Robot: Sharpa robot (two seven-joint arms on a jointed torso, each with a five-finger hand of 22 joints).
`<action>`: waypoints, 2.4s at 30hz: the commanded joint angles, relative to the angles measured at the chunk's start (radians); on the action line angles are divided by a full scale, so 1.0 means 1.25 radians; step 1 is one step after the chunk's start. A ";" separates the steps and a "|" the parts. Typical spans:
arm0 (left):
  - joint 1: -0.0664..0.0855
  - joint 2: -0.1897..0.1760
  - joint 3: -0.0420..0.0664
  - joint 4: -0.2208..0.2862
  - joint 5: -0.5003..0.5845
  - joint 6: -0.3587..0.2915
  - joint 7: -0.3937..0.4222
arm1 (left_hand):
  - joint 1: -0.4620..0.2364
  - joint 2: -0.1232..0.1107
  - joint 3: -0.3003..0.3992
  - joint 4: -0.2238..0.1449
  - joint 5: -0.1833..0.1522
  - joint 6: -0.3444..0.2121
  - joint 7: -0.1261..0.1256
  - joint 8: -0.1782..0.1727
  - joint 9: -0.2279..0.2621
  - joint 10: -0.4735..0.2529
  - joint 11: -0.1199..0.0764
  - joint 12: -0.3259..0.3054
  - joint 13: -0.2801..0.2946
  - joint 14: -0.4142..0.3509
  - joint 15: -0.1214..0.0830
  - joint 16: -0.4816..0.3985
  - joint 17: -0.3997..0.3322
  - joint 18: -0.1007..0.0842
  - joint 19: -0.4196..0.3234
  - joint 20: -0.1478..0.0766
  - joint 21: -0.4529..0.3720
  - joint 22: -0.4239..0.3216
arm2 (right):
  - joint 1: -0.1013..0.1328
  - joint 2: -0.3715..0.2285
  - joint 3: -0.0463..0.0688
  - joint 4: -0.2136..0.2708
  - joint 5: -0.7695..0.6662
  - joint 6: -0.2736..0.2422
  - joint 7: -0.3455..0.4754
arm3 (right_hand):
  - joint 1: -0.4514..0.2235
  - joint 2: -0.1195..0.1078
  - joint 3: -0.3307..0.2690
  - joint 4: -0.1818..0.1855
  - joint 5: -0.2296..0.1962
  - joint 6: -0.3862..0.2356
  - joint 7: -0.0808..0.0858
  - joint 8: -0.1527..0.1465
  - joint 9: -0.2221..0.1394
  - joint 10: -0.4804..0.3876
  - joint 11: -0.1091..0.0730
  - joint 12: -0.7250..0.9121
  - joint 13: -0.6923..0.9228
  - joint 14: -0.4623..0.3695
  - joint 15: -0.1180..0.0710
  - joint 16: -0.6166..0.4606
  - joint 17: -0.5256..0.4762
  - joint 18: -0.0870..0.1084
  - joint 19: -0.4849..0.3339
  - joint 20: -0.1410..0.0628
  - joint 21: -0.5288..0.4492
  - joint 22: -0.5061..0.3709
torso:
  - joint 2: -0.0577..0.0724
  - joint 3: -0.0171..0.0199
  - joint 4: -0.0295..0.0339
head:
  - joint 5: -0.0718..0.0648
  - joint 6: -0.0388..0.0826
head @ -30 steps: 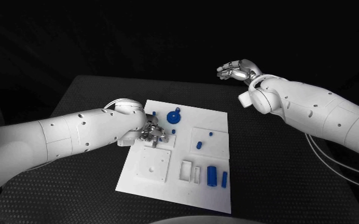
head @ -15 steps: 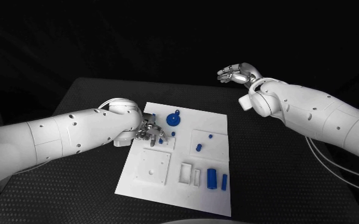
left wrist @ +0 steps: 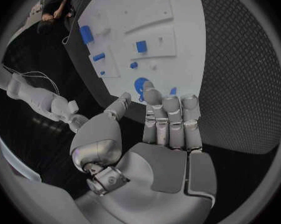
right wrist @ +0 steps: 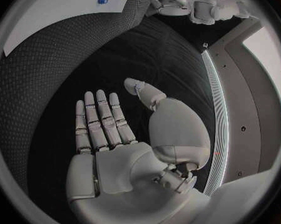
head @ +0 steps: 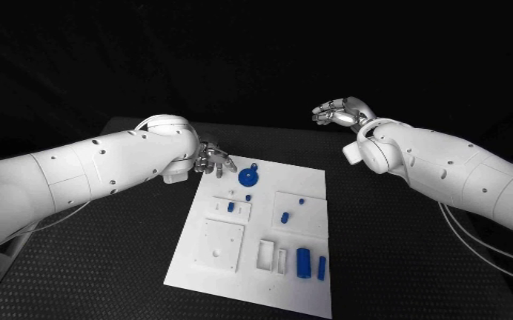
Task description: Assemble the parts on the task board
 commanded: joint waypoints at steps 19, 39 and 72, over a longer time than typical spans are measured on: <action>0.004 0.111 0.000 -0.228 -0.028 -0.028 0.073 | 0.093 -0.021 -0.015 0.018 -0.001 -0.126 0.053 -0.081 -0.075 -0.069 0.047 -0.114 -0.073 -0.060 0.051 -0.096 -0.065 -0.038 -0.053 -0.063 -0.080 -0.036 | -0.001 0.005 0.000 0.001 0.002 0.012 0.007 | -0.007 -0.001 -0.010 0.001 0.006 -0.001 0.003 0.000 -0.001 -0.001 0.006 -0.002 -0.001 0.000 0.005 -0.004 -0.001 -0.014 -0.005 0.001 -0.004 0.003 | 0.002 -0.0017 -0.0020 | 0.004 0.018; -0.028 0.169 -0.006 -0.338 -0.016 0.033 0.096 | 0.095 -0.034 -0.025 0.060 -0.002 -0.139 0.058 -0.085 -0.093 -0.064 0.052 -0.118 -0.075 -0.065 0.055 -0.091 -0.068 -0.034 -0.058 -0.059 -0.083 -0.031 | 0.000 -0.003 0.000 0.023 0.002 0.010 0.006 | -0.006 0.000 -0.011 0.000 0.007 -0.001 0.003 0.000 -0.001 -0.001 0.006 -0.002 -0.001 0.000 0.006 -0.003 -0.002 -0.013 -0.005 0.000 -0.005 0.004 | 0.007 -0.0030 -0.0049 | 0.001 0.012; -0.043 0.177 -0.009 -0.361 -0.010 0.093 0.099 | 0.131 0.024 -0.052 0.028 0.040 -0.104 0.048 -0.061 -0.106 -0.059 0.043 -0.116 -0.074 -0.067 0.057 -0.081 -0.071 -0.035 -0.061 -0.056 -0.085 -0.022 | 0.000 -0.001 0.000 0.022 0.002 0.009 0.006 | -0.005 0.000 -0.012 -0.001 0.008 -0.002 0.005 0.000 -0.002 -0.001 0.007 -0.001 -0.001 0.000 0.006 -0.003 -0.002 -0.013 -0.005 0.000 -0.006 0.006 | 0.006 -0.0023 -0.0040 | -0.001 0.006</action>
